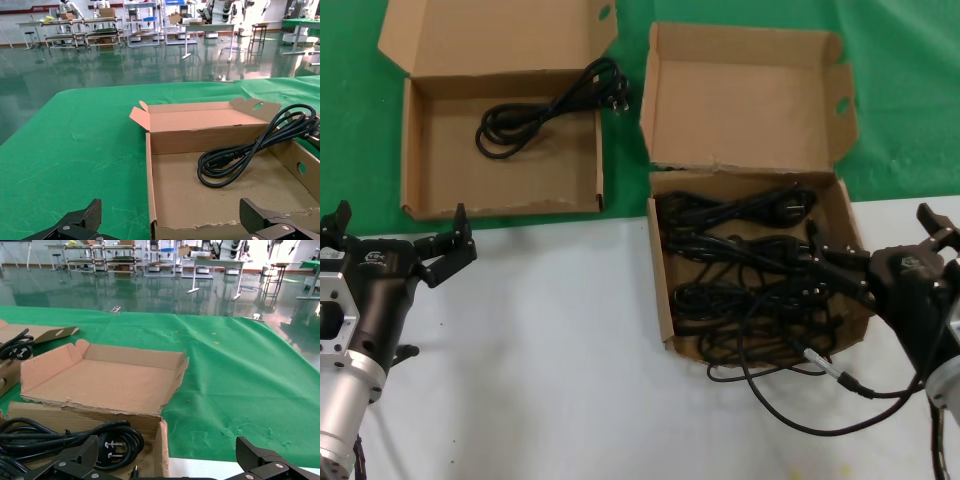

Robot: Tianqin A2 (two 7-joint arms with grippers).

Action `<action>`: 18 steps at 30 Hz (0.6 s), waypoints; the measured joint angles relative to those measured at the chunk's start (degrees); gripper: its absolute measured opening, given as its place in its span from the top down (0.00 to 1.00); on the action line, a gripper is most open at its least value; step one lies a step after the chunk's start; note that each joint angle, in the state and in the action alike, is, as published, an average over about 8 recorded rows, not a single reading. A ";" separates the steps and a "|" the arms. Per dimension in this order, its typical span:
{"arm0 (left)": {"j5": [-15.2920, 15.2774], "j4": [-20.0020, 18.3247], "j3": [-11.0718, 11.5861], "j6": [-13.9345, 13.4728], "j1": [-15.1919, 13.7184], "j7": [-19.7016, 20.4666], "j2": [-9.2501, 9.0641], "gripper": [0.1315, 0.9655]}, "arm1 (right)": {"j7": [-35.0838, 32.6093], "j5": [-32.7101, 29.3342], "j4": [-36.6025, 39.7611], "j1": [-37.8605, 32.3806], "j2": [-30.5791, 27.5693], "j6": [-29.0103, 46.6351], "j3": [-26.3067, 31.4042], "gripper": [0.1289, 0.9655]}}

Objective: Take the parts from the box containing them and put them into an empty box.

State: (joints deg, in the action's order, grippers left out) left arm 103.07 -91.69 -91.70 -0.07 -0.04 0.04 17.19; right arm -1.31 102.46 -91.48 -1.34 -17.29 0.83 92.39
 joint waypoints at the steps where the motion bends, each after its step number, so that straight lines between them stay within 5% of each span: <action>1: 0.00 0.00 0.00 0.00 0.00 0.00 0.00 0.00 | 0.00 0.00 0.00 0.00 0.00 0.00 0.00 0.00; 18: 0.00 0.00 0.00 0.00 0.00 0.00 0.00 0.00 | 0.00 0.00 0.00 0.00 0.00 0.00 0.00 0.00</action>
State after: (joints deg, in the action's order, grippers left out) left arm 103.07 -91.69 -91.70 -0.07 -0.04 0.04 17.19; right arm -1.31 102.46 -91.48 -1.34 -17.29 0.83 92.39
